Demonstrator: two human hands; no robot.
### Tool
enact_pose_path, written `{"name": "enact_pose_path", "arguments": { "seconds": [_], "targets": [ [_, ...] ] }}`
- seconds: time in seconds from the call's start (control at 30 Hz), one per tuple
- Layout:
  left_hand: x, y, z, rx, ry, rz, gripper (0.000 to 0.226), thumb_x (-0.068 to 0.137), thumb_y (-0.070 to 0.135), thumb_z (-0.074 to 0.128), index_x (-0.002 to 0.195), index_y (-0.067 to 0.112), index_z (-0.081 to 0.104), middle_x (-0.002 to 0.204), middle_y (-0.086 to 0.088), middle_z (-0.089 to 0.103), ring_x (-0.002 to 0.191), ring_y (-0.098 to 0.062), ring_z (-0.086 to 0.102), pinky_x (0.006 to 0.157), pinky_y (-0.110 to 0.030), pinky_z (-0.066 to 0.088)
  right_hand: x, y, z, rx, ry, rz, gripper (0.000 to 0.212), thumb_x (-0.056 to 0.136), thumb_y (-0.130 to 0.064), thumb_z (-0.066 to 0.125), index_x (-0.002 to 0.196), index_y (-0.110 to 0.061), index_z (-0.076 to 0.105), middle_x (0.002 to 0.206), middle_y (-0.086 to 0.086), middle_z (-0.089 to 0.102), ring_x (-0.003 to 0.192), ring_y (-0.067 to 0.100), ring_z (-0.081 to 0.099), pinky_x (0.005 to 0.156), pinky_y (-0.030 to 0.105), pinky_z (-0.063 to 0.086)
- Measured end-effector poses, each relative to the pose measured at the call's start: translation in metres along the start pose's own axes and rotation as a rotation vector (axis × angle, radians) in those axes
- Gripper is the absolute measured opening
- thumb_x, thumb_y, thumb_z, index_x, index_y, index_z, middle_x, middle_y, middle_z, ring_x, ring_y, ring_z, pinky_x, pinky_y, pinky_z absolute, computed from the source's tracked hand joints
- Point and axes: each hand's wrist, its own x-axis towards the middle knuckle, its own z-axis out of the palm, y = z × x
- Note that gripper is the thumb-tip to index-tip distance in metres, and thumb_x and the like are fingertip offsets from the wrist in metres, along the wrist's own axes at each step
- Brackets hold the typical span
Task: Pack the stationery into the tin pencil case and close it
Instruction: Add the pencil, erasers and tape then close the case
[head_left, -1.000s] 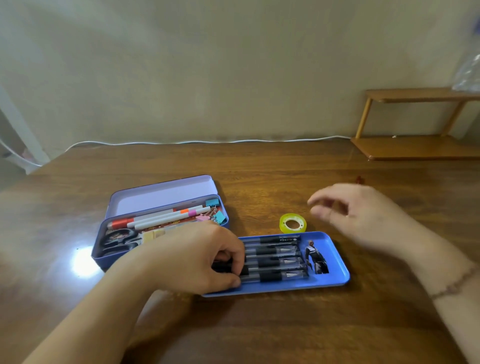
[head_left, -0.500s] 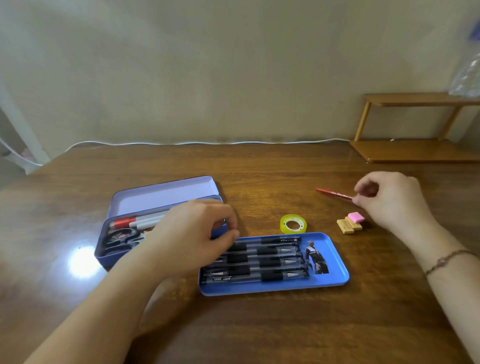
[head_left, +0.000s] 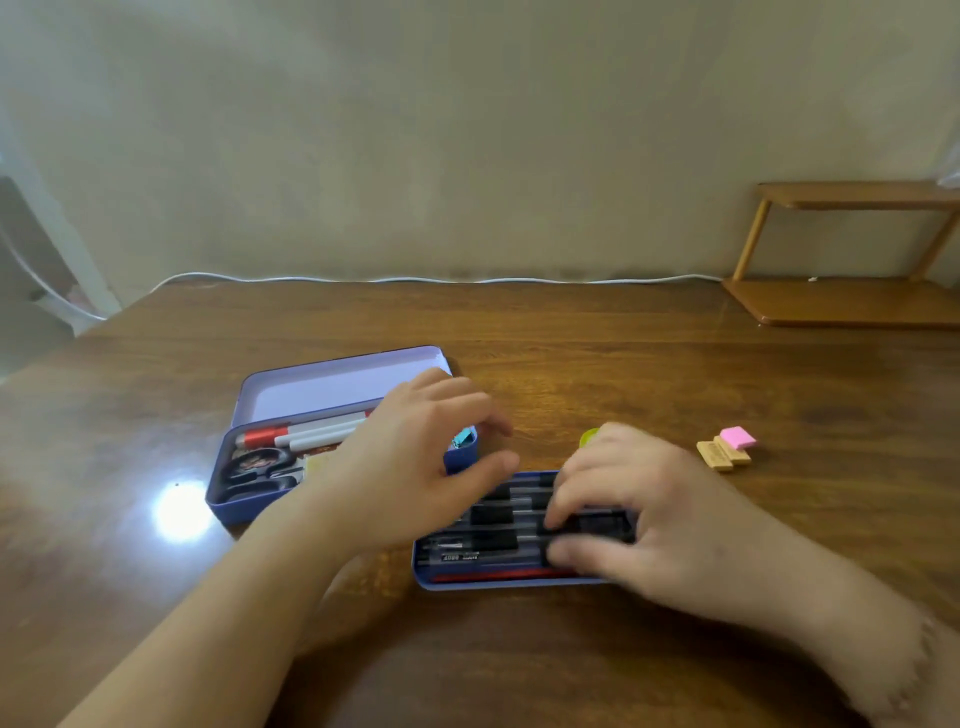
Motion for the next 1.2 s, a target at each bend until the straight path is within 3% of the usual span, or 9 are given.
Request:
{"name": "enact_pose_path", "arguments": {
  "seconds": [0.1,0.2,0.33,0.5,0.57,0.63,0.77,0.9,1.2],
  "targets": [
    [-0.003,0.004,0.000,0.078,-0.173,0.085,0.045,0.083,0.072,0.051,0.118,0.043,0.054,0.113,0.027,0.057,0.117,0.000,0.038,0.099,-0.032,0.035,0.003,0.031,-0.013,0.008,0.132,0.207,0.019,0.091,-0.044,0.054,0.101,-0.040,0.069,0.109,-0.027,0.061,0.111,0.002,0.047,0.093,0.038,0.046],
    [-0.006,0.010,0.003,0.116,-0.326,0.087,0.069,0.072,0.085,0.050,0.130,0.048,0.041,0.129,0.029,0.048,0.124,0.003,0.022,0.102,-0.031,0.027,0.003,0.064,-0.019,-0.229,-0.050,0.383,0.027,0.098,-0.039,0.045,0.117,-0.051,0.061,0.135,-0.030,0.047,0.135,0.008,0.025,0.111,0.045,0.019],
    [-0.005,0.013,0.007,0.139,-0.392,0.109,0.077,0.069,0.086,0.052,0.134,0.050,0.035,0.135,0.030,0.041,0.126,0.002,0.022,0.108,-0.034,0.023,-0.005,0.083,-0.029,-0.263,-0.115,0.515,0.025,0.092,-0.045,0.056,0.116,-0.053,0.059,0.132,-0.034,0.050,0.144,0.005,0.015,0.116,0.055,-0.003],
    [-0.006,0.012,0.007,0.126,-0.395,0.107,0.074,0.070,0.083,0.055,0.134,0.050,0.035,0.137,0.030,0.041,0.122,0.008,0.026,0.112,-0.037,0.016,-0.003,0.076,-0.037,-0.375,-0.058,0.543,0.019,0.076,-0.057,0.070,0.093,-0.051,0.064,0.132,-0.016,0.059,0.133,0.000,0.036,0.118,0.050,0.004],
    [-0.005,0.012,0.006,0.115,-0.405,0.099,0.073,0.070,0.083,0.055,0.133,0.051,0.034,0.136,0.031,0.040,0.121,0.009,0.028,0.112,-0.039,0.015,-0.007,0.072,-0.045,-0.287,0.028,0.496,0.021,0.068,-0.063,0.071,0.085,-0.053,0.064,0.131,-0.010,0.061,0.115,-0.001,0.046,0.118,0.049,0.017],
    [-0.005,0.011,0.005,0.103,-0.416,0.089,0.073,0.069,0.082,0.055,0.131,0.052,0.033,0.134,0.033,0.039,0.120,0.009,0.029,0.112,-0.038,0.015,-0.014,0.068,-0.055,-0.117,0.027,0.402,0.026,0.060,-0.070,0.068,0.083,-0.057,0.065,0.127,-0.016,0.062,0.121,-0.003,0.045,0.113,0.047,0.031],
    [-0.006,0.010,0.005,0.096,-0.421,0.081,0.072,0.068,0.083,0.055,0.130,0.054,0.033,0.130,0.034,0.039,0.115,0.010,0.028,0.107,-0.032,0.017,-0.018,0.058,-0.054,-0.134,-0.213,0.309,0.028,0.068,-0.068,0.067,0.093,-0.056,0.064,0.131,-0.031,0.054,0.138,-0.011,0.024,0.121,0.042,0.008],
    [-0.006,0.010,0.005,0.101,-0.425,0.087,0.072,0.069,0.083,0.054,0.131,0.053,0.032,0.132,0.034,0.038,0.117,0.010,0.029,0.108,-0.032,0.018,-0.016,0.060,-0.050,-0.164,-0.276,0.285,0.020,0.076,-0.054,0.072,0.095,-0.052,0.065,0.133,-0.040,0.045,0.139,-0.016,0.008,0.121,0.039,0.001],
    [-0.006,0.011,0.004,0.113,-0.433,0.084,0.072,0.070,0.083,0.054,0.131,0.053,0.033,0.132,0.034,0.038,0.120,0.008,0.030,0.110,-0.037,0.021,-0.028,0.086,-0.072,-0.227,-0.243,0.419,0.038,0.079,-0.043,0.074,0.106,-0.060,0.053,0.135,-0.033,0.043,0.140,0.001,0.020,0.116,0.047,0.023]
  ]
}}
